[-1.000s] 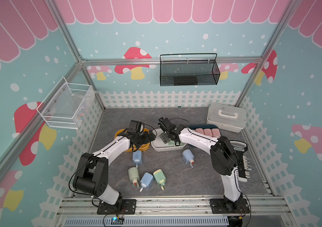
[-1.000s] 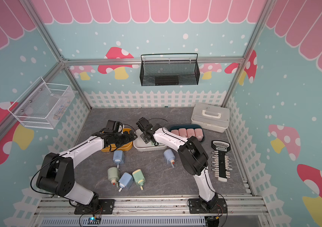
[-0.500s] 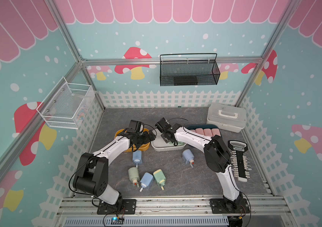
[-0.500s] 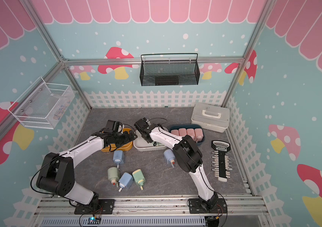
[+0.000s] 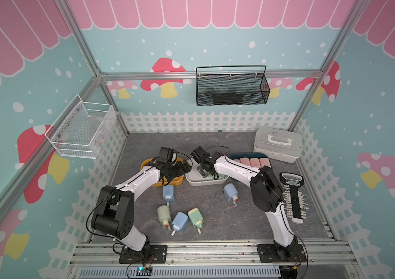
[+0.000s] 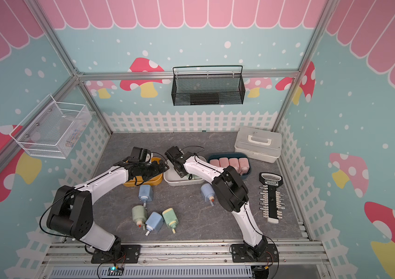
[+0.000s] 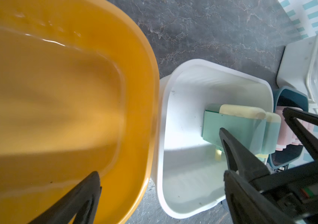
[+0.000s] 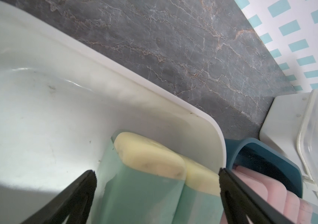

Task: Place the pencil sharpeners by color into the storage box
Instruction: Place the pencil sharpener in the storage box.

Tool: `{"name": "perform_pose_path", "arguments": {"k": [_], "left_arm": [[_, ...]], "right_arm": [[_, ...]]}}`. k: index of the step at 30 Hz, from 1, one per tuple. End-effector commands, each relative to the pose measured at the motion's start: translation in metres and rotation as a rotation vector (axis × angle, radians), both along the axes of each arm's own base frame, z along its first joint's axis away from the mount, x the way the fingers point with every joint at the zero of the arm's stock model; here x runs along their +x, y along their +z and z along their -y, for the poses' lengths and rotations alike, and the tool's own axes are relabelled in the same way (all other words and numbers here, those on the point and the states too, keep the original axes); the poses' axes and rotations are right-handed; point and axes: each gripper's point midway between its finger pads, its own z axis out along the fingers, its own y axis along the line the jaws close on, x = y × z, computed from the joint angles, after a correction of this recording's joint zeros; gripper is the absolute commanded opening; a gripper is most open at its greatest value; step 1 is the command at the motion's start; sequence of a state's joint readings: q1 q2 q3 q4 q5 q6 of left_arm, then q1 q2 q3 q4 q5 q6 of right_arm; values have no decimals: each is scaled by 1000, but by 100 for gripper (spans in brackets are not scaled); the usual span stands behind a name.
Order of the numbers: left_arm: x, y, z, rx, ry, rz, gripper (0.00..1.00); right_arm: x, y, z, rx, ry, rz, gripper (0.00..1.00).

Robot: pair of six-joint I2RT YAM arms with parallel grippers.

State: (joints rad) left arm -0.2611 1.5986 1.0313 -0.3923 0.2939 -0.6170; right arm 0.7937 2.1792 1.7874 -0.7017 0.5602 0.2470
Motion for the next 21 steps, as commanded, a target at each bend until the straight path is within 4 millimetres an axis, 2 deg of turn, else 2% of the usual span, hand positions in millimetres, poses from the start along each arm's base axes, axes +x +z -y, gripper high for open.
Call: {"name": "perform_pose_path", "arguments": {"k": [1, 4, 11, 14, 21], "left_arm": [[11, 7, 5, -25, -15, 11, 99], [16, 7, 7, -30, -24, 11, 99], [22, 0, 18, -60, -51, -19, 98], [17, -6, 23, -72, -59, -44, 98], [7, -1, 28, -86, -73, -43, 98]], "right_arm": [[-4, 6, 7, -18, 0, 6, 99], [-4, 10, 10, -25, -9, 14, 98], [-7, 20, 3, 29, 16, 19, 99], [-6, 17, 5, 18, 15, 17, 98], [-9, 22, 6, 57, 1, 34, 99]]}}
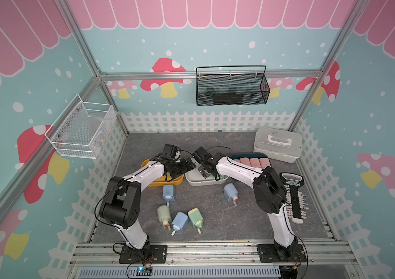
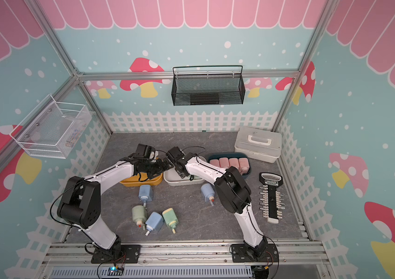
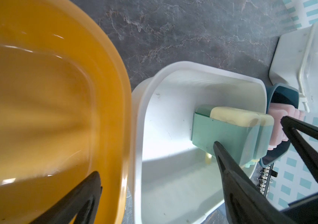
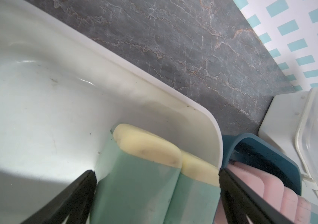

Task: Place the pencil sharpeners by color into the storage box
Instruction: Place the pencil sharpener in the storage box, then pick up the pencil sharpener from the center of the board.

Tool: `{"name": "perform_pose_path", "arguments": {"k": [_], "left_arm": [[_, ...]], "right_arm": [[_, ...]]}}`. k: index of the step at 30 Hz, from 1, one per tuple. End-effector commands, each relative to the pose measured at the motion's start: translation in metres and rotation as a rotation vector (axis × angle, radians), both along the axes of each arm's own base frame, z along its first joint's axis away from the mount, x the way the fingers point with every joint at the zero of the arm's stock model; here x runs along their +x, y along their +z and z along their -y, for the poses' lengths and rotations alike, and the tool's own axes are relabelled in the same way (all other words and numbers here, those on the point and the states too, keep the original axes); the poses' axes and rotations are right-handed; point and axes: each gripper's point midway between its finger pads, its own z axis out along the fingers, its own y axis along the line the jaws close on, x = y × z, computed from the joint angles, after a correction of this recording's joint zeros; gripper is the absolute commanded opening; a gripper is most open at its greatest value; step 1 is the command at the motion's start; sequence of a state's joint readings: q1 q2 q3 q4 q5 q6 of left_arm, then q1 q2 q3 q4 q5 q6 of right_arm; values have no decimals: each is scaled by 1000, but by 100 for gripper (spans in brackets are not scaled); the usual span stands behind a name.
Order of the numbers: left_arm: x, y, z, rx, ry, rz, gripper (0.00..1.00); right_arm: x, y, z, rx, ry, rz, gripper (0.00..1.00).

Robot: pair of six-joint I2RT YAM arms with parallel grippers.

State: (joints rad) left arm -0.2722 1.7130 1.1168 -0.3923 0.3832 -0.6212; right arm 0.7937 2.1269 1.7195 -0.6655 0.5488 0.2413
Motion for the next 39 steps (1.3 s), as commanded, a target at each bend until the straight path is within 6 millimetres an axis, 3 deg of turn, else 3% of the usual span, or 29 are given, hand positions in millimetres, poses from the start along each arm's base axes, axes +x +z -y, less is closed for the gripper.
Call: {"name": "perform_pose_path", "arguments": {"k": [1, 17, 23, 28, 34, 39], "left_arm": [[-7, 9, 5, -26, -17, 7, 98], [-17, 18, 18, -65, -51, 6, 98], [-16, 23, 10, -19, -42, 36, 99], [-17, 41, -3, 40, -25, 122, 99], [-24, 60, -20, 103, 13, 209, 99], [-36, 72, -25, 109, 20, 254, 99]], "right_arm": [[-3, 19, 2, 40, -10, 33, 98], [-8, 37, 6, 95, -12, 76, 98], [-12, 43, 8, 121, -11, 90, 98], [-18, 47, 4, 185, 16, 92, 99], [-41, 61, -18, 401, 117, 53, 99], [-73, 68, -40, 576, 250, -28, 98]]}}
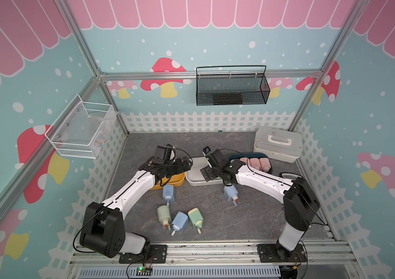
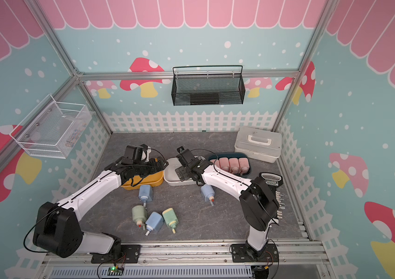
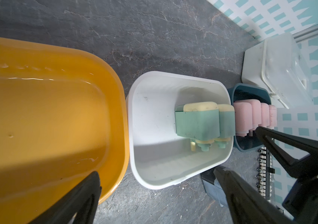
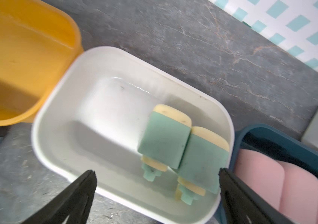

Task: Place the pencil sharpeners by color into the storage box
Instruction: Pick up the pencil sharpener from the center of the board.

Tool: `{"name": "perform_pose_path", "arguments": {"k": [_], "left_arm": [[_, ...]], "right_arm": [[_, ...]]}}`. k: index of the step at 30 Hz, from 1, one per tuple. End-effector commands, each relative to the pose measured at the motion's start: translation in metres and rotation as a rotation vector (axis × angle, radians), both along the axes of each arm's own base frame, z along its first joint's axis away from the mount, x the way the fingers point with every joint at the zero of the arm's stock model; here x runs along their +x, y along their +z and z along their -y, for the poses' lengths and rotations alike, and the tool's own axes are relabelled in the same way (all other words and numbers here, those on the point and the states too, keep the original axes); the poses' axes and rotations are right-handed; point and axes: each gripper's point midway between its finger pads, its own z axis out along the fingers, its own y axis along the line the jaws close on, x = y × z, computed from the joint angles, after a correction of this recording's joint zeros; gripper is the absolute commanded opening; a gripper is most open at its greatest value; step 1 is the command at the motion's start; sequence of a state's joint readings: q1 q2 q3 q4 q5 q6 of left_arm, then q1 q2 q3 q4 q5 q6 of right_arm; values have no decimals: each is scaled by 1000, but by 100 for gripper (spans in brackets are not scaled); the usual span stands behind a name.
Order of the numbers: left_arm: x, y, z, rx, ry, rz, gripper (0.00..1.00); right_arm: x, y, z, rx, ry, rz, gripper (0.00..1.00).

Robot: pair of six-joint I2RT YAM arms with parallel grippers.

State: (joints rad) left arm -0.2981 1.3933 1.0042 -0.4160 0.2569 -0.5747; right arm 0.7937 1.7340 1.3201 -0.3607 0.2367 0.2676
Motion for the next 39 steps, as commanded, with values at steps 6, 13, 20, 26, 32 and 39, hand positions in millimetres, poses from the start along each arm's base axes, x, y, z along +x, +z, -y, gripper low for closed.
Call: {"name": "perform_pose_path", "arguments": {"k": [6, 13, 20, 26, 32, 39], "left_arm": [[-20, 4, -8, 51, 14, 48, 99], [-26, 0, -14, 46, 97, 24, 99], [-28, -2, -21, 67, 140, 32, 99], [-30, -8, -17, 59, 123, 10, 99], [-30, -12, -16, 58, 118, -4, 99], [-30, -16, -15, 59, 114, -18, 99]], "right_arm": [[-68, 16, -43, 297, 305, -117, 96], [-124, -3, -40, 253, 394, -207, 97], [-167, -19, -39, 204, 432, -242, 97], [-204, -33, -48, 137, 519, -263, 97], [-214, -44, -57, 63, 507, -196, 97], [-212, -58, -65, -36, 484, -146, 98]]}}
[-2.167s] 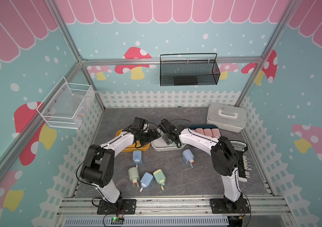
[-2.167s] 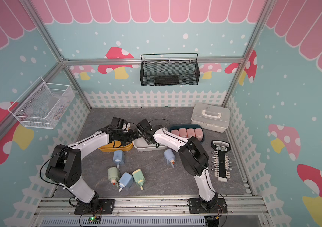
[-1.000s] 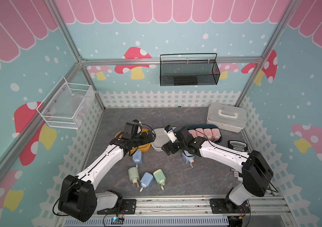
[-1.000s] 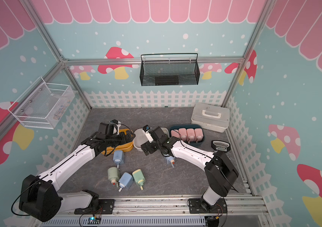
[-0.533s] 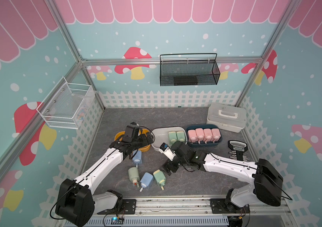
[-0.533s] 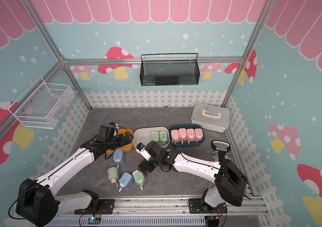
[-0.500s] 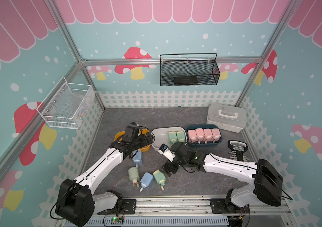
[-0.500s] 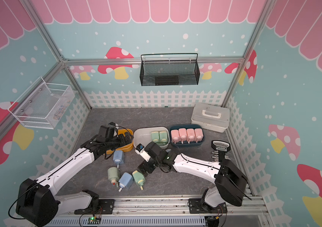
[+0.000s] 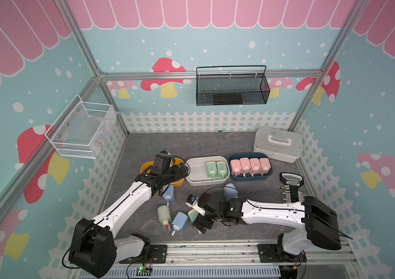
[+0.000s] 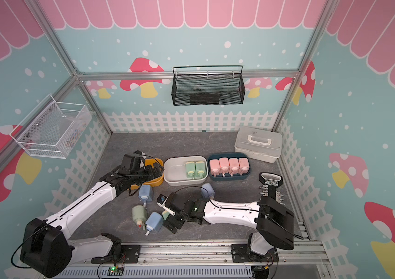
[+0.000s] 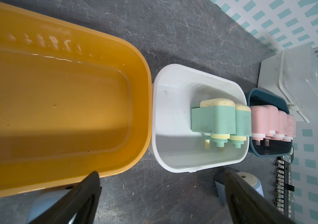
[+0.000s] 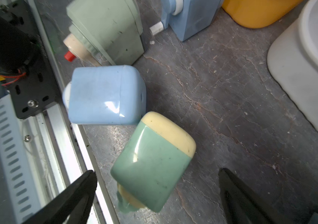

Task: Place the pencil sharpeners by color into the storage box
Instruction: Pick up the pencil sharpener from the center of the board.

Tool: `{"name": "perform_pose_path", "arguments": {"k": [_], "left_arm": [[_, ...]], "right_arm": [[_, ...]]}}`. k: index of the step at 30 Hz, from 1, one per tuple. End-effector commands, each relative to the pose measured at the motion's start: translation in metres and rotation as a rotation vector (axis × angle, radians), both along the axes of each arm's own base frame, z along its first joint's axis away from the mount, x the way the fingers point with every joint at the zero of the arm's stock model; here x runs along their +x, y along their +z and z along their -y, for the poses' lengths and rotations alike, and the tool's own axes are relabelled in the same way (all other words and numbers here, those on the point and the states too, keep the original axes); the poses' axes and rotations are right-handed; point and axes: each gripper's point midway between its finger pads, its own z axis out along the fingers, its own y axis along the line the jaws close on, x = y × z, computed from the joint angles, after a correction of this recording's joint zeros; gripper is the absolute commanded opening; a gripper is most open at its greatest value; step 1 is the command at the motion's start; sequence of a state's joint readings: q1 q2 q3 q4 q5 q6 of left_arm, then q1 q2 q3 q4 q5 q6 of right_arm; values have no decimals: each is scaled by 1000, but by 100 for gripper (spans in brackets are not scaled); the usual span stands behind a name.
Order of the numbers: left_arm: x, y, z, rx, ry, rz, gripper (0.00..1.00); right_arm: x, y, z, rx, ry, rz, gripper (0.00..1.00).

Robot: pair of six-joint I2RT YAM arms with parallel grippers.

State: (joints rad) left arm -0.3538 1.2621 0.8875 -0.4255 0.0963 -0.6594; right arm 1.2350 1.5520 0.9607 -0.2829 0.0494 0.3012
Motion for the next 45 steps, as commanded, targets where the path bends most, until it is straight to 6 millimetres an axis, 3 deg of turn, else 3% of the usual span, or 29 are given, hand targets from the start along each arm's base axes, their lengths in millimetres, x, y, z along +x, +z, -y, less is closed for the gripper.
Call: {"name": "perform_pose_path", "arguments": {"k": [1, 7, 15, 21, 26, 28, 33, 45], "left_arm": [[-4, -10, 1, -2, -1, -32, 99], [-4, -15, 2, -3, -1, -49, 99], [-4, -19, 1, 9, 0, -61, 99], [-1, -21, 3, 7, -1, -69, 99], [-2, -23, 4, 6, -4, -77, 99], [-2, -24, 3, 7, -5, -77, 99], [-3, -24, 2, 12, -4, -76, 99], [-3, -26, 0, 29, -7, -78, 99]], "right_arm": [[9, 0, -3, -39, -50, 68, 98], [22, -3, -3, -56, -128, 123, 98], [26, -15, 28, -204, -152, 157, 98], [24, -15, 37, -240, -143, 162, 98], [3, -4, 5, -60, -27, 67, 98], [5, -2, -1, -35, -46, 63, 97], [14, -14, -3, -84, -94, 69, 95], [25, -21, -4, -115, -141, 73, 84]]}}
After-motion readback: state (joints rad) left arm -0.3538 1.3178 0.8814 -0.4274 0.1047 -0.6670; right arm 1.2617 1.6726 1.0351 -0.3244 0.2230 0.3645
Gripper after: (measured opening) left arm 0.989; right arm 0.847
